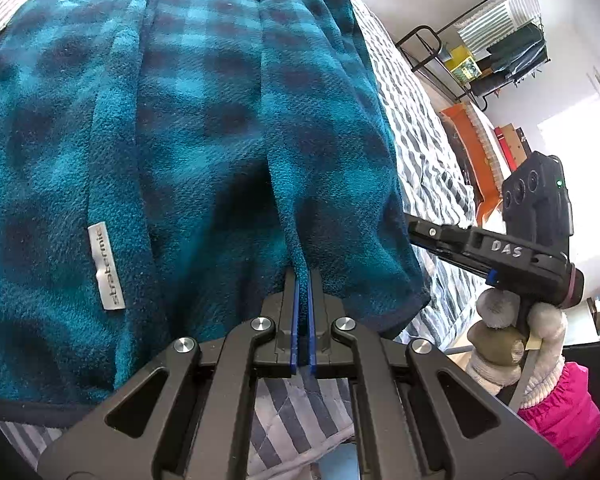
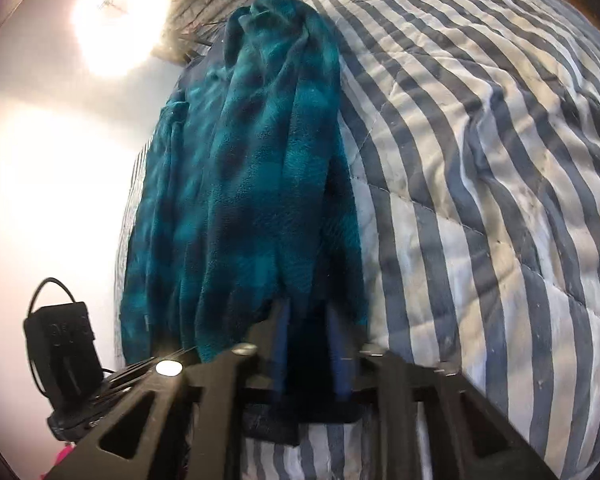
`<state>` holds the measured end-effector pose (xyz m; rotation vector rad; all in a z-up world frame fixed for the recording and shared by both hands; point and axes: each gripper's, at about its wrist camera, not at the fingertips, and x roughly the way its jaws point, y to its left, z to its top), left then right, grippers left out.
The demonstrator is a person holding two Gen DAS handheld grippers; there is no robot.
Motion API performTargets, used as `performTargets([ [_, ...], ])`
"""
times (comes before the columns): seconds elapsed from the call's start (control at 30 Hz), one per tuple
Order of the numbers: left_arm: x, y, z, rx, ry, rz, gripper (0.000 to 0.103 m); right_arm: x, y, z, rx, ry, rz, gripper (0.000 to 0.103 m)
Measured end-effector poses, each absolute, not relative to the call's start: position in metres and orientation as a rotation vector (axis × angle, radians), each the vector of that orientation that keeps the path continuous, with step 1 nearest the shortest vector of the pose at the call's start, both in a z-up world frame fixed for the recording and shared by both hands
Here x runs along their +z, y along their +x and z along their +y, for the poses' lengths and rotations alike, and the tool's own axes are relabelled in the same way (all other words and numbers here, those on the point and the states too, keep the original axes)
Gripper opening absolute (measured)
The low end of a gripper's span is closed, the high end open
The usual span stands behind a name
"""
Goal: Fold large clothes
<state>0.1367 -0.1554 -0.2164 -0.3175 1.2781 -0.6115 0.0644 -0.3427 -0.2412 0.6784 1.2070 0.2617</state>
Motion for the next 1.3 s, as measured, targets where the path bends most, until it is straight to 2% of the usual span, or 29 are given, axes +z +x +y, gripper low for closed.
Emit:
performTargets([
  [0.07, -0.212, 0.134, -0.154, -0.622, -0.342, 1.274, 0.0, -0.23, 0.061, -0.341, 0.249, 0.617, 1.191, 0.0],
  [0.23, -0.207, 0.129, -0.166, -0.641, -0.305, 1.26, 0.0, -0.195, 0.055, -0.344, 0.214, 0.494, 1.126, 0.0],
  [0.43, -0.22, 0.129, -0.175, -0.608, -0.232, 1.271, 0.0, -0.22, 0.055, -0.328, 0.166, 0.351, 1.193, 0.0],
  [0.5, -0.21, 0.127, -0.169, -0.615, -0.204, 1.256, 0.0, -0.219, 0.049, -0.339, 0.197, 0.439, 1.165, 0.01],
  [0.53, -0.201, 0.124, -0.166, -0.615, -0.195, 1.232, 0.0, -0.217, 0.042, -0.35, 0.226, 0.512, 1.14, 0.03],
  [0.57, -0.194, 0.122, -0.164, -0.613, -0.188, 1.208, 0.0, -0.217, 0.035, -0.36, 0.24, 0.564, 1.113, 0.043],
  [0.73, -0.157, 0.111, -0.162, -0.619, -0.139, 1.053, 0.0, -0.237, 0.022, -0.377, 0.273, 0.705, 1.125, 0.056],
  [0.9, -0.174, 0.117, -0.18, -0.649, -0.126, 1.082, 0.0, -0.249, 0.018, -0.373, 0.35, 0.885, 1.101, 0.056],
  [0.93, -0.182, 0.119, -0.185, -0.665, -0.128, 1.11, 0.0, -0.25, 0.018, -0.37, 0.346, 0.889, 1.105, 0.049],
  [0.97, -0.189, 0.119, -0.187, -0.668, -0.121, 1.128, 0.0, -0.249, 0.016, -0.367, 0.334, 0.864, 1.115, 0.034],
  [1.0, -0.197, 0.119, -0.191, -0.659, -0.101, 1.142, 0.0, -0.248, 0.016, -0.364, 0.335, 0.844, 1.124, 0.027],
  [1.07, -0.217, 0.119, -0.196, -0.647, -0.074, 1.179, 0.0, -0.243, 0.016, -0.358, 0.322, 0.792, 1.123, 0.004],
  [1.17, -0.223, 0.12, -0.194, -0.652, -0.089, 1.181, 0.0, -0.228, 0.016, -0.347, 0.294, 0.678, 1.12, 0.003],
  [1.3, -0.201, 0.117, -0.175, -0.648, -0.181, 1.187, 0.0, -0.21, 0.018, -0.331, 0.236, 0.509, 1.129, 0.002],
])
